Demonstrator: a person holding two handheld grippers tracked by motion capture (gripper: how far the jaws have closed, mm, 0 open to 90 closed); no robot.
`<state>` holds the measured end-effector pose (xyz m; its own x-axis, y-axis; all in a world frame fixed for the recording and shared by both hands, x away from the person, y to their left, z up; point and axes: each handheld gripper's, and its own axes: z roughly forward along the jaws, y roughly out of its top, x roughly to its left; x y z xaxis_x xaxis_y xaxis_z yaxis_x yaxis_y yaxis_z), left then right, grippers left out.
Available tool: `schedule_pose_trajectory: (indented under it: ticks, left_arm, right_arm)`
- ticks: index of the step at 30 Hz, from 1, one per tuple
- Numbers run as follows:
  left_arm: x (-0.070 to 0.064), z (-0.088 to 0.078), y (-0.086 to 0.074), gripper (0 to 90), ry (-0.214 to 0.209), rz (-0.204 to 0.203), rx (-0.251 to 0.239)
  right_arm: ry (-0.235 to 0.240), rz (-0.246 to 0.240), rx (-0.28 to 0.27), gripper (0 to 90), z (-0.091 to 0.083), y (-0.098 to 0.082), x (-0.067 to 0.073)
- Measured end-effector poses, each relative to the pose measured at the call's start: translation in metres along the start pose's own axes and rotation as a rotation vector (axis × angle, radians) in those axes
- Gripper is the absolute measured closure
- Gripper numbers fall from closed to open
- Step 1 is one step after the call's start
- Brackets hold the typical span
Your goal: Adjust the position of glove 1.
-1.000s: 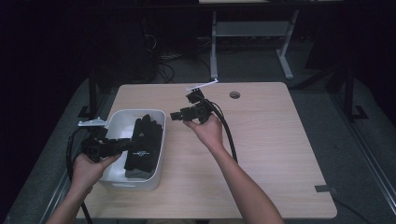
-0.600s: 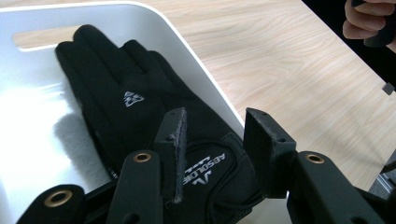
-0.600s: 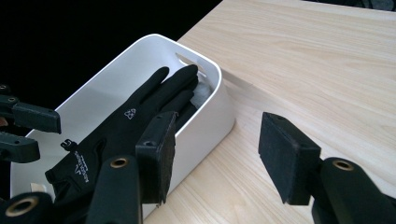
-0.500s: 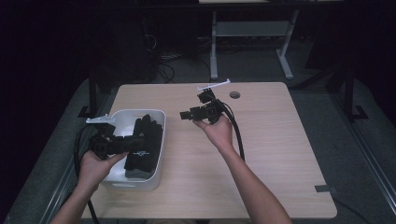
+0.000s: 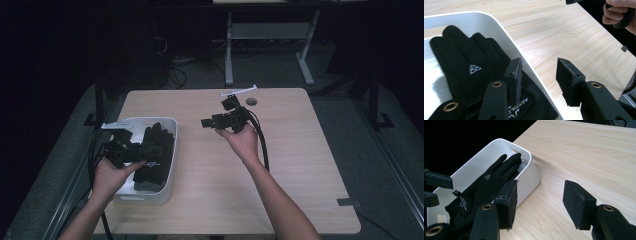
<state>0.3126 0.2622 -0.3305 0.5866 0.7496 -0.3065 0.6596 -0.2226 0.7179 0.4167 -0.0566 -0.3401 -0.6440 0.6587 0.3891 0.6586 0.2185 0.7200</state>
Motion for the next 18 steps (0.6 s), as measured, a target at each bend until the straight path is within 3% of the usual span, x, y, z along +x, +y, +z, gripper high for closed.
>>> schedule_pose_trajectory:
  ticks: [18]
  left_arm:
    - [-0.019, 0.019, 0.011, 52.7, -0.034, 0.033, 0.0]
  right_arm:
    - [-0.043, 0.025, -0.007, 43.1, -0.027, -0.017, -0.025]
